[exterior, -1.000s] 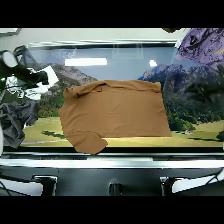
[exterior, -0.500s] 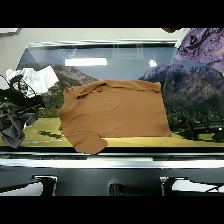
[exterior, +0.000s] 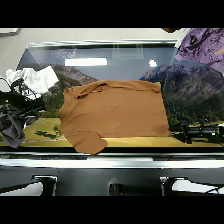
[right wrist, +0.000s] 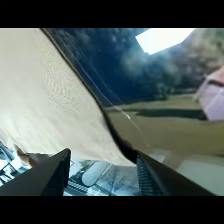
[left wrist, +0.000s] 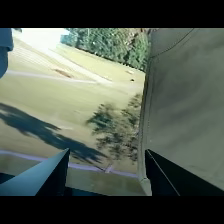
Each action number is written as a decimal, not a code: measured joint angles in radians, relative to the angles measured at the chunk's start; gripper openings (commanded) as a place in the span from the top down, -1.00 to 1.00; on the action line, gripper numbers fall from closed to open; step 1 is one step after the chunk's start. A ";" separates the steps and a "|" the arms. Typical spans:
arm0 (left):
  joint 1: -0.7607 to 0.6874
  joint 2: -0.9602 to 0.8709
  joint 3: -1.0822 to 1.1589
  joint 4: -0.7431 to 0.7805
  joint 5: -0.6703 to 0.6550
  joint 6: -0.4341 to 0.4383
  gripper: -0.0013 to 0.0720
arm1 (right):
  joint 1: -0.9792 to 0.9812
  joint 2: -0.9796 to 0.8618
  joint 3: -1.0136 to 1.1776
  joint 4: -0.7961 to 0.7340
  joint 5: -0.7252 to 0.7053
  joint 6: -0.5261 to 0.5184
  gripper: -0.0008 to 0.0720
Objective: Fold the clothes and pants, and hang the long-sleeved shirts on hangers.
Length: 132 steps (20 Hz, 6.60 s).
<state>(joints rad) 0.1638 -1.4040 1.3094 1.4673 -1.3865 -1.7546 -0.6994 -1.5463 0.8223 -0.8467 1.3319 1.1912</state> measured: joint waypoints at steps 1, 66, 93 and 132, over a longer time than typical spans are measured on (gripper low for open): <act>0.000 0.000 0.000 -0.002 0.000 -0.008 -0.50 | 0.000 0.000 -0.015 0.005 0.000 -0.006 -0.38; 0.026 0.215 0.608 -0.399 0.282 0.206 0.92 | 0.618 0.332 1.218 -0.461 -0.226 0.205 0.91; -0.148 -0.212 0.371 -0.166 0.435 0.269 0.92 | 0.621 -0.141 1.048 -0.657 -0.127 0.374 0.91; -0.169 -0.477 0.379 -0.116 0.114 0.244 -0.74 | 0.622 -0.433 1.027 -0.527 0.192 0.449 -0.19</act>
<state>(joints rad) -0.0055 -1.8812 1.6886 1.3514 -1.2728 -1.5108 -0.0776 -1.9793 1.8492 -1.3739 1.5238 1.6405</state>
